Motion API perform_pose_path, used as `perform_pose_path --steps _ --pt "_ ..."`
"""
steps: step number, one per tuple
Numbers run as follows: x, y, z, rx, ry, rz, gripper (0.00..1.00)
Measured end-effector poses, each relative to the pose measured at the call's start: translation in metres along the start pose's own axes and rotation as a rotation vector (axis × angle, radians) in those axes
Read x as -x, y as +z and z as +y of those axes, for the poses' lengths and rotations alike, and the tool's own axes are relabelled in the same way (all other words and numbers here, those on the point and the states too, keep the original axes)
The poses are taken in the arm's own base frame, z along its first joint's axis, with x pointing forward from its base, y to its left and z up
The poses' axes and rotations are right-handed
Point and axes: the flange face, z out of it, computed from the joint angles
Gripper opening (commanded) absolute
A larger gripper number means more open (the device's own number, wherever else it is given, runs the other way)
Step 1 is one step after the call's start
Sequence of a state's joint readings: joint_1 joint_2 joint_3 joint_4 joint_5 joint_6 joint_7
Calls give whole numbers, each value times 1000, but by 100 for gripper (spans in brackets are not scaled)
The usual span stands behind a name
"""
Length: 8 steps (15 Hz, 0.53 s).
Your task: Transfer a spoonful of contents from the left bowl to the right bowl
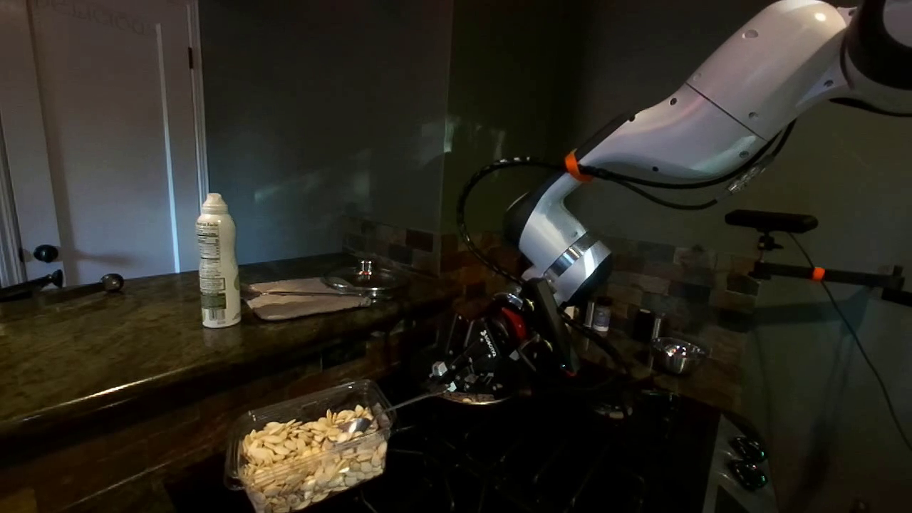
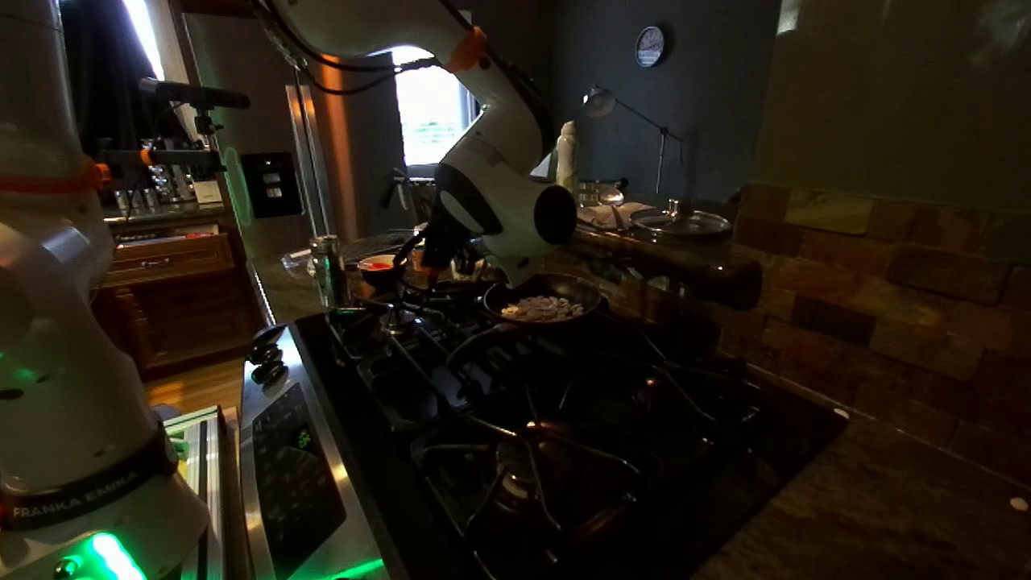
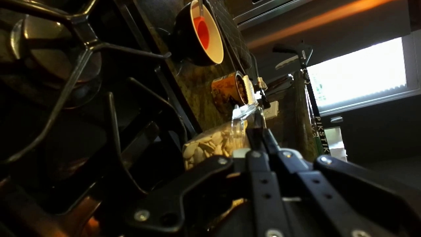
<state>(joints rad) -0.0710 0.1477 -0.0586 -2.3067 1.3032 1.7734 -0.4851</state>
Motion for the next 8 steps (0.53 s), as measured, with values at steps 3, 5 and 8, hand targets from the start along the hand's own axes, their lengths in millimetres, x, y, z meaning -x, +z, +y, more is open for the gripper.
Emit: perform_pose_path --steps 3,5,8 --pt "-2 -5 8 4 14 6 1" --pt "-3 -13 12 5 20 18 1" --pt "-4 -28 18 11 29 39 1"
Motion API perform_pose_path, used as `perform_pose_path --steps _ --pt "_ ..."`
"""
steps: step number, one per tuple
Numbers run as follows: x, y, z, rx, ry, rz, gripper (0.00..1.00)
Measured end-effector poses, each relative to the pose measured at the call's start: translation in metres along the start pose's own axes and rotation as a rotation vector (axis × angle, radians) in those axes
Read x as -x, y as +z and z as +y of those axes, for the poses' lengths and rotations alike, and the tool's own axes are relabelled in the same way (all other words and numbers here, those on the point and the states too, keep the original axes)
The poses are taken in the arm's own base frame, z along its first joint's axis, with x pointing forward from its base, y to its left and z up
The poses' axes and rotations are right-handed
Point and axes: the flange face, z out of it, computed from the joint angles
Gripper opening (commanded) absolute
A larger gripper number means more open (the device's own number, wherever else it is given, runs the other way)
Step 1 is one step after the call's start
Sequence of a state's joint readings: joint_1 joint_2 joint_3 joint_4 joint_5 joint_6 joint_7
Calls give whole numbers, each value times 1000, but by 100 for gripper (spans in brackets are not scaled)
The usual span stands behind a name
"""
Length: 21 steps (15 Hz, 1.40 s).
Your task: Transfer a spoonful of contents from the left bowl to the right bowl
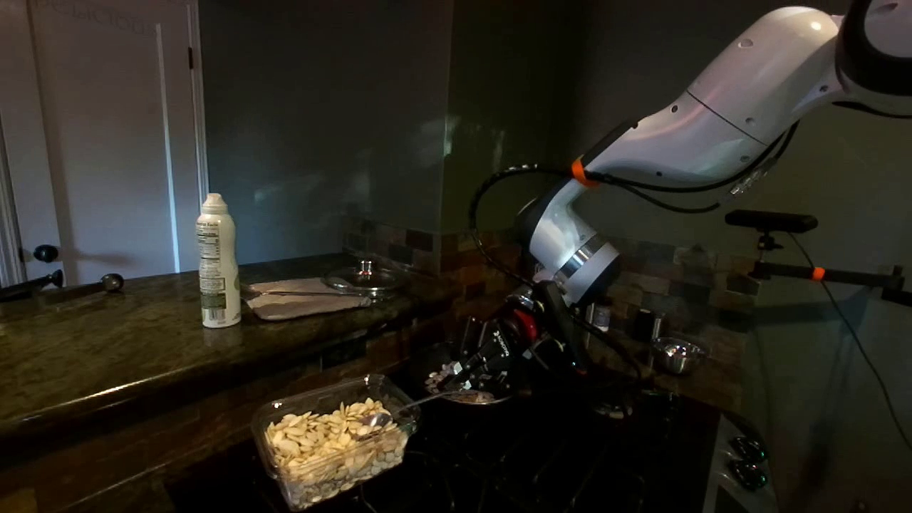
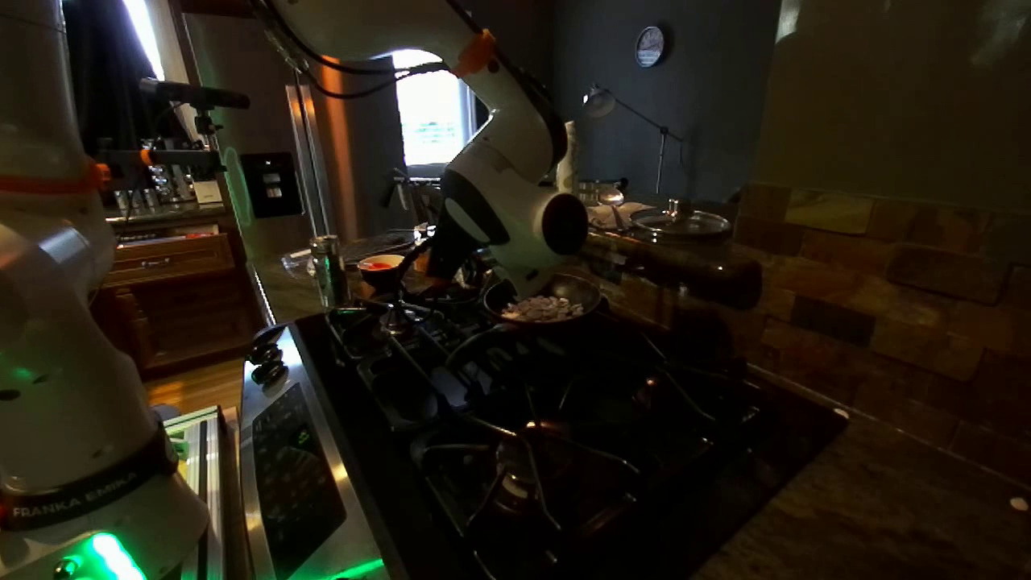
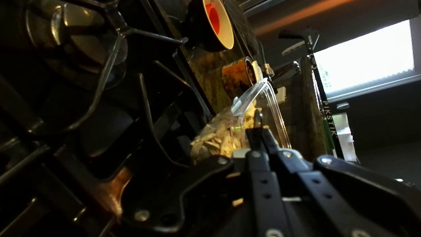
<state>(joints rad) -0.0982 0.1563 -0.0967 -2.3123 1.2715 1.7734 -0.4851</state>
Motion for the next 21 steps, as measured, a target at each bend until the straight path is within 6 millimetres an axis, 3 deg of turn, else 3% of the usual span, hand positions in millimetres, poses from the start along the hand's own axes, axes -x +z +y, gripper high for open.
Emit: perform_pose_path --steps 4,15,17,21 --pt "-1 -17 4 -7 6 17 1" --pt "12 -16 -8 -153 -81 -82 1" --pt "17 -30 -7 -189 -109 -81 1" --pt "31 -76 9 -245 -142 2 1"
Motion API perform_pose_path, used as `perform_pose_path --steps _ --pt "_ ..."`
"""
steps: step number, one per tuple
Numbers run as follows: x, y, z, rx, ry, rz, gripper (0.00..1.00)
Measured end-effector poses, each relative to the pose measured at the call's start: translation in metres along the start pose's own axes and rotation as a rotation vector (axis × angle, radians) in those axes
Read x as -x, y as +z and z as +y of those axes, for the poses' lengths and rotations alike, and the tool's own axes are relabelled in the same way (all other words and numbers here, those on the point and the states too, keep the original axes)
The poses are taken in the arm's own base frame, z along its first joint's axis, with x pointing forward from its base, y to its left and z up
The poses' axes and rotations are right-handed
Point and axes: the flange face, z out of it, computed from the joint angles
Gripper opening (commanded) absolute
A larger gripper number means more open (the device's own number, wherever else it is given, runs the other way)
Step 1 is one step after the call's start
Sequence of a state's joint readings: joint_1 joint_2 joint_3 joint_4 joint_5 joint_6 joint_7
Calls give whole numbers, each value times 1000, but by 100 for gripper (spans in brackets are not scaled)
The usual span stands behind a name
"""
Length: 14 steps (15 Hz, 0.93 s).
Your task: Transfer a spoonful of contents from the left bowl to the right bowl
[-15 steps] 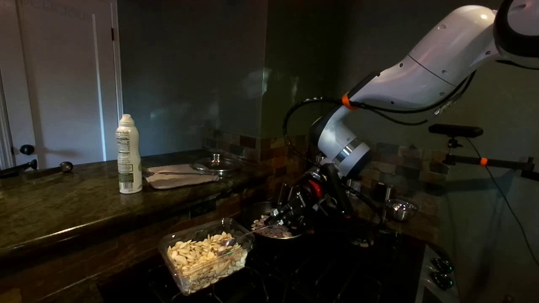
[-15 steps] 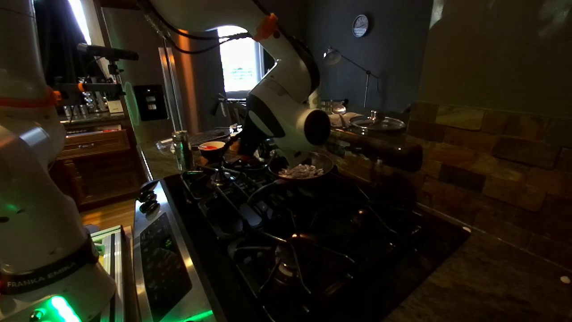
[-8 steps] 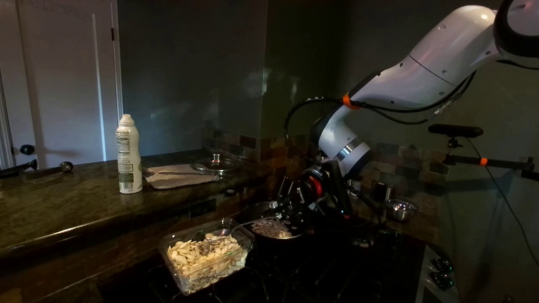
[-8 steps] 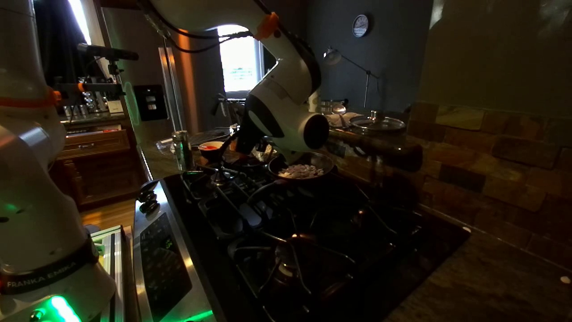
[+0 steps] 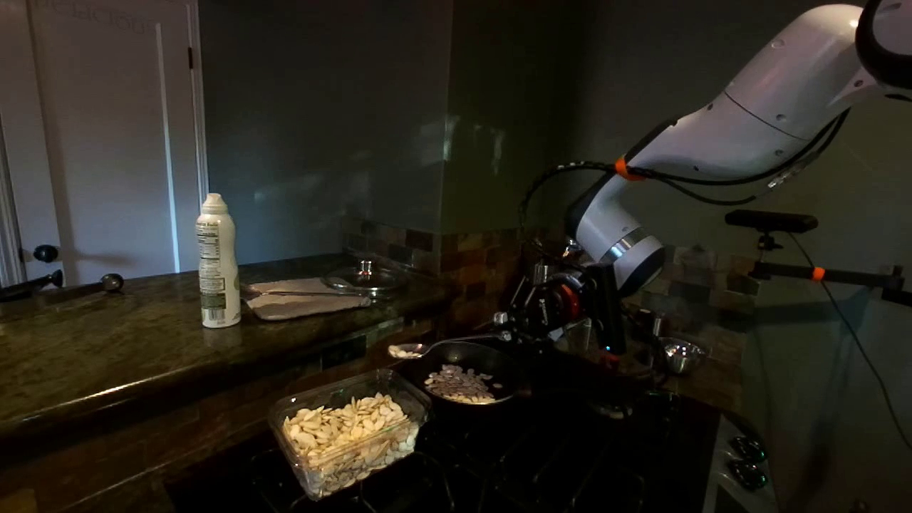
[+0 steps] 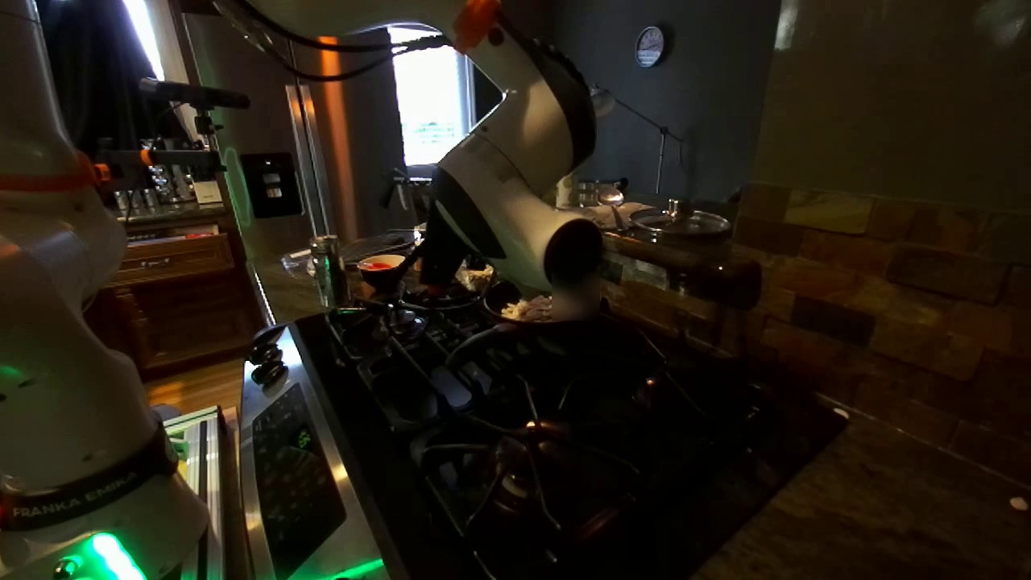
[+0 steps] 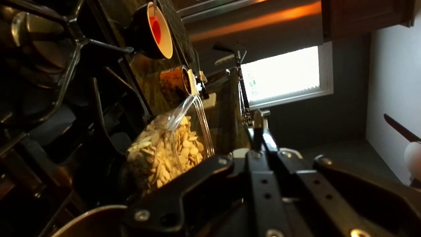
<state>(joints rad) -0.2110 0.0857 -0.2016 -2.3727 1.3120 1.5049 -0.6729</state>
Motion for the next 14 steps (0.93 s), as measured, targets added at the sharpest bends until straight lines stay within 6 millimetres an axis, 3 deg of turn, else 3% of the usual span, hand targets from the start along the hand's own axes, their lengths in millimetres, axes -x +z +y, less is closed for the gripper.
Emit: perform_pose_path --steps 4,7,10,14 --pt "26 -49 11 -11 -20 96 1" --pt "48 -74 16 59 -49 131 1" --pt "60 -84 12 169 -89 186 1" --pt "59 -74 2 267 -137 268 1"
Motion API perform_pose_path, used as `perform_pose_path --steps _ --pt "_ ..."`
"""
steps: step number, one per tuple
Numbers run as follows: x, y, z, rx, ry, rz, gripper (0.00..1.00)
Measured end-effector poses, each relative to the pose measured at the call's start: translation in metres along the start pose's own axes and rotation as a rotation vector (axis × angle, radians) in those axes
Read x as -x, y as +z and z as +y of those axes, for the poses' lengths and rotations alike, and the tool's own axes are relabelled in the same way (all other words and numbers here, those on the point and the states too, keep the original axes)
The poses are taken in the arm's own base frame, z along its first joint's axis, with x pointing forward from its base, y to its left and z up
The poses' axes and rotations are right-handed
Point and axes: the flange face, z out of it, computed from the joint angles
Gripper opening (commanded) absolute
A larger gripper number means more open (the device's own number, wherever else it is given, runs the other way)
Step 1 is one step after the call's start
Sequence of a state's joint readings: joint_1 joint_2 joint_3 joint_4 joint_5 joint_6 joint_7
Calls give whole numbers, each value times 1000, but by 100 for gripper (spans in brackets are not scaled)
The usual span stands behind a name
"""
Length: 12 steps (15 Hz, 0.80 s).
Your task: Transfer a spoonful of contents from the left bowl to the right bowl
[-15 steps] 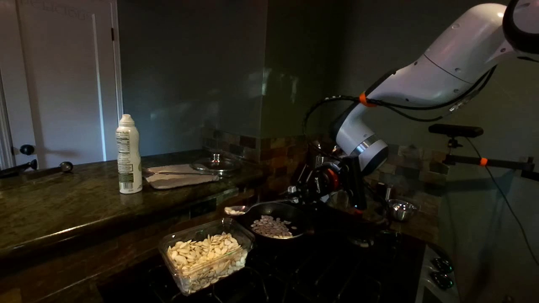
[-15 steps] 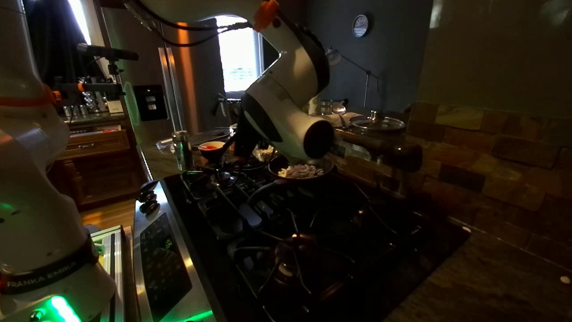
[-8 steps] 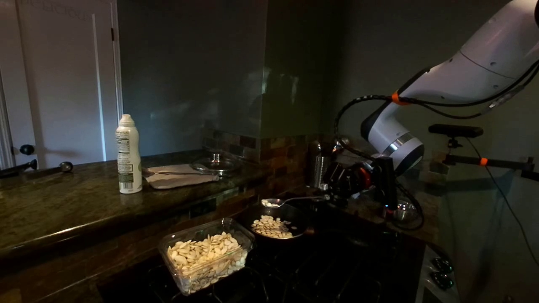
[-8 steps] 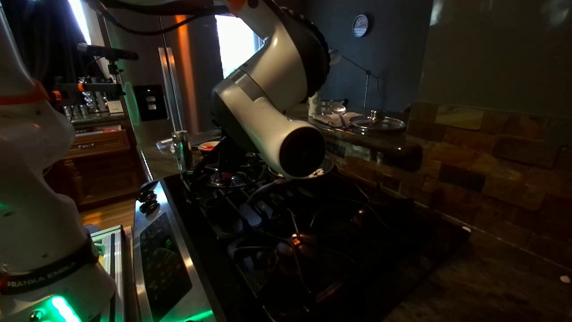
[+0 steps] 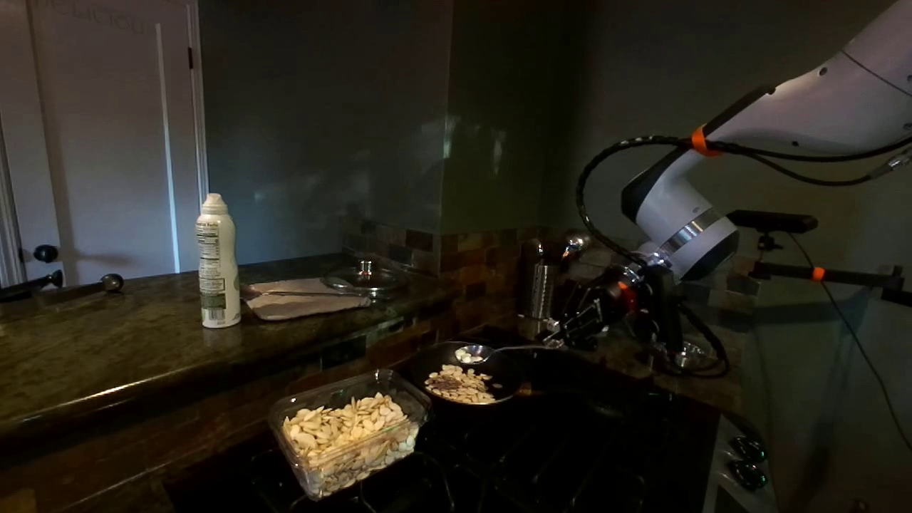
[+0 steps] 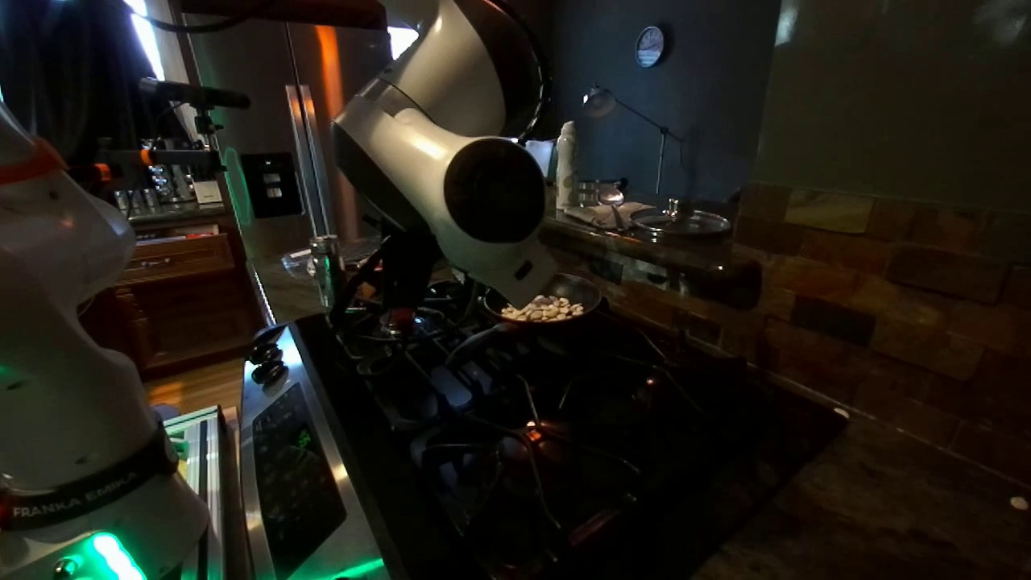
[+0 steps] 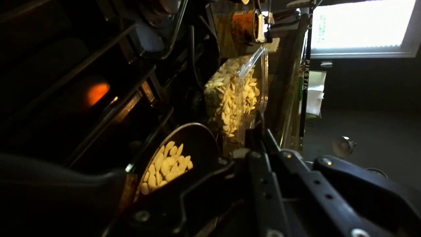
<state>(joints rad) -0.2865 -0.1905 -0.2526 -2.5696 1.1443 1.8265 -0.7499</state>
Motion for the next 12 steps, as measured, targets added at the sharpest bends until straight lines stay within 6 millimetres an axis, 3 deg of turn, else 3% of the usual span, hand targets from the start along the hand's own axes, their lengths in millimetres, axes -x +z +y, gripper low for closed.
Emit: perform_pose_path --steps 7,12 --pt "-15 32 -22 223 -110 113 1" --pt "-23 33 -24 319 -134 205 1"
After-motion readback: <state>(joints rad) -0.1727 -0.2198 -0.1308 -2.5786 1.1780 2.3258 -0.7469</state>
